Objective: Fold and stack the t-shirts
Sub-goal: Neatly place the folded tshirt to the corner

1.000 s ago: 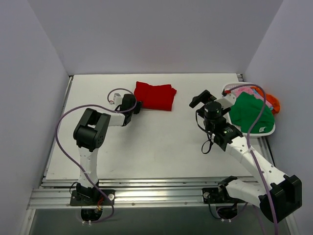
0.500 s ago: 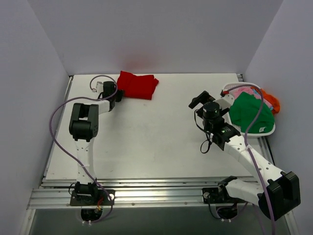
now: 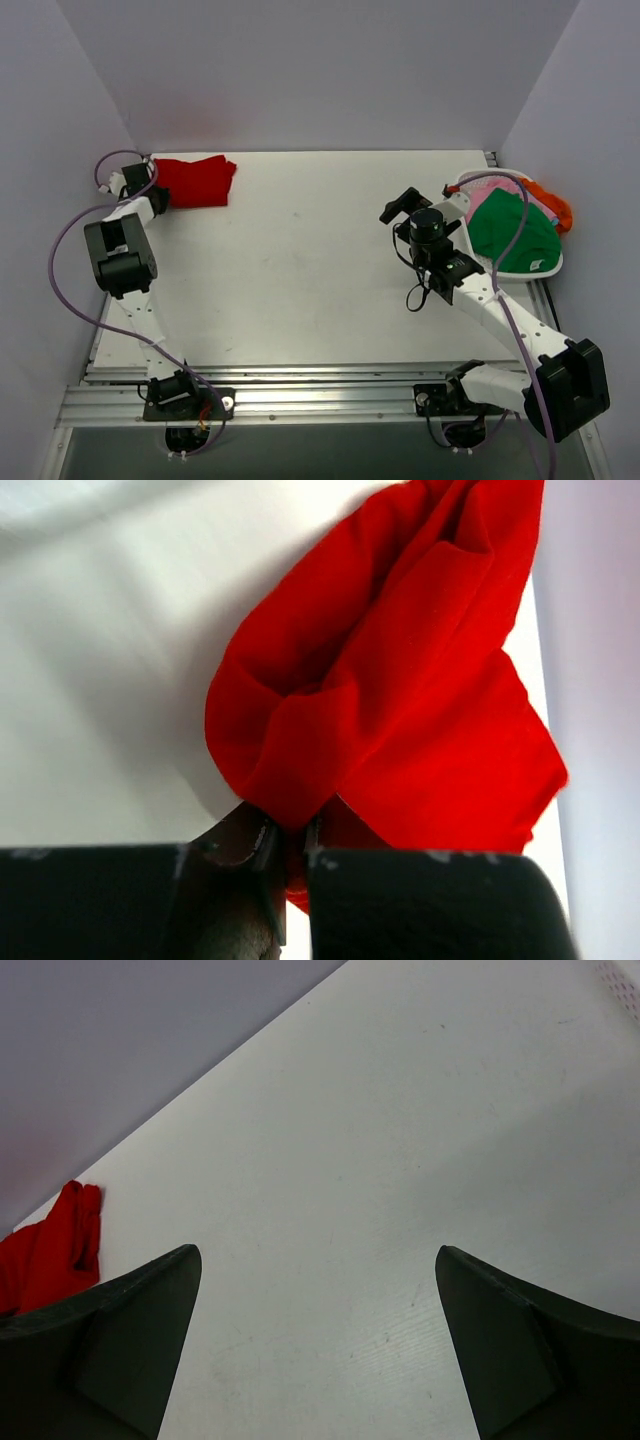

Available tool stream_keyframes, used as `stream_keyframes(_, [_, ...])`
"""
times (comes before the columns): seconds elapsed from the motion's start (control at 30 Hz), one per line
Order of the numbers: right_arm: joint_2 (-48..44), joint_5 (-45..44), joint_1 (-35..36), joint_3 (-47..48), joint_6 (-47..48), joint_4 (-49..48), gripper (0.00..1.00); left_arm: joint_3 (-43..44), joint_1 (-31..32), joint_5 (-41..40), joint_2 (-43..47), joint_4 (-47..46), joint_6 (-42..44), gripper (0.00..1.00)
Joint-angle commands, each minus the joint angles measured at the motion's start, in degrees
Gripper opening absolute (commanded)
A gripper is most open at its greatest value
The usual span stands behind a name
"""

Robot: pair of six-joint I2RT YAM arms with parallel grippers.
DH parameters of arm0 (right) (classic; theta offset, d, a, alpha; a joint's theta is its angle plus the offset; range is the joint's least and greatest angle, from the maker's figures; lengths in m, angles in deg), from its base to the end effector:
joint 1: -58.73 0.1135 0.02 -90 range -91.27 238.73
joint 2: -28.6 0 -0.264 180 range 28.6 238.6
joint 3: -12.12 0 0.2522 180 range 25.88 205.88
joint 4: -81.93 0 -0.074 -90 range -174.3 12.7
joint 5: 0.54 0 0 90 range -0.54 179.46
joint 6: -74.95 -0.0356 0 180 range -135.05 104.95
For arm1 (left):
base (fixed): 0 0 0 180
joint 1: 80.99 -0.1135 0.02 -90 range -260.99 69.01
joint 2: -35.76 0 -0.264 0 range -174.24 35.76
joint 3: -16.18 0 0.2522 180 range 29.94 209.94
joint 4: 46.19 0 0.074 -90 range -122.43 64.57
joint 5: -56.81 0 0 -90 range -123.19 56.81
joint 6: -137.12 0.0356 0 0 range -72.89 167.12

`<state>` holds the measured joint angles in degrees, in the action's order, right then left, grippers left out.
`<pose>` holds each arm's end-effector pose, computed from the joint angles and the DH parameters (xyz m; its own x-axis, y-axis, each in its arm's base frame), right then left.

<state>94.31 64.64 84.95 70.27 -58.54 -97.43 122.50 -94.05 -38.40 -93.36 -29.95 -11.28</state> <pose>0.2458 0.1044 0.3058 -0.1123 0.6410 -0.7593 0.0675 0.7673 0.6378 0.4903 0.1171 0.1516 -0.0713 -0.8873 -0.4557 -0.6765 0.3787 -0.6316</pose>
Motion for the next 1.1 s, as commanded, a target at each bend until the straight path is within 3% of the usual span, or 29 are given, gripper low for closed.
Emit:
stream_keyframes(0.0, [1.08, 1.88, -0.38, 0.0, -0.29, -3.22, 0.99, 3.25, -2.93, -2.08, 4.23, 7.7, 6.01, 0.02])
stream_keyframes(0.07, [1.09, 2.58, -0.38, 0.0, -0.46, -3.05, 0.99, 2.2, -3.02, -2.09, 4.84, 5.36, 7.06, 0.03])
stream_keyframes(0.2, [0.12, 2.93, -0.38, -1.13, -0.55, -3.66, 0.99, 1.75, -3.11, -1.47, 5.63, 4.46, 8.29, 0.92])
stream_keyframes(0.37, [0.12, 3.2, -0.29, -1.23, -0.64, -3.75, 0.99, -0.7, -3.29, -2.08, 10.46, 3.68, 8.56, 0.94])
stream_keyframes(0.57, [-0.15, 2.93, -0.29, -1.58, -0.55, -3.93, 0.98, -4.57, -1.18, -4.8, 23.9, 3.05, 12.68, 0.94])
stream_keyframes(0.7, [-0.5, 2.93, 0.06, -1.58, -0.46, -3.57, 0.98, -9.04, 2.85, -9.89, 37.25, 4.1, 18.48, 0.94])
stream_keyframes(0.8, [-0.94, 2.85, 0.06, -1.84, -0.46, -3.57, 0.98, -10.81, 6.63, -15.95, 43.83, 10.24, 21.99, 0.94])
stream_keyframes(0.93, [-0.5, 3.11, 0.41, -2.02, -0.46, -3.84, 0.98, -22.46, 9.71, -17.81, 52.99, 14.04, 22.88, 0.94])
stream_keyframes(1.07, [-0.15, 2.41, 1.11, -1.67, -0.29, -2.87, 0.98, -33.98, 12.44, -16.67, 64.49, 9.65, 28.14, 0.94])
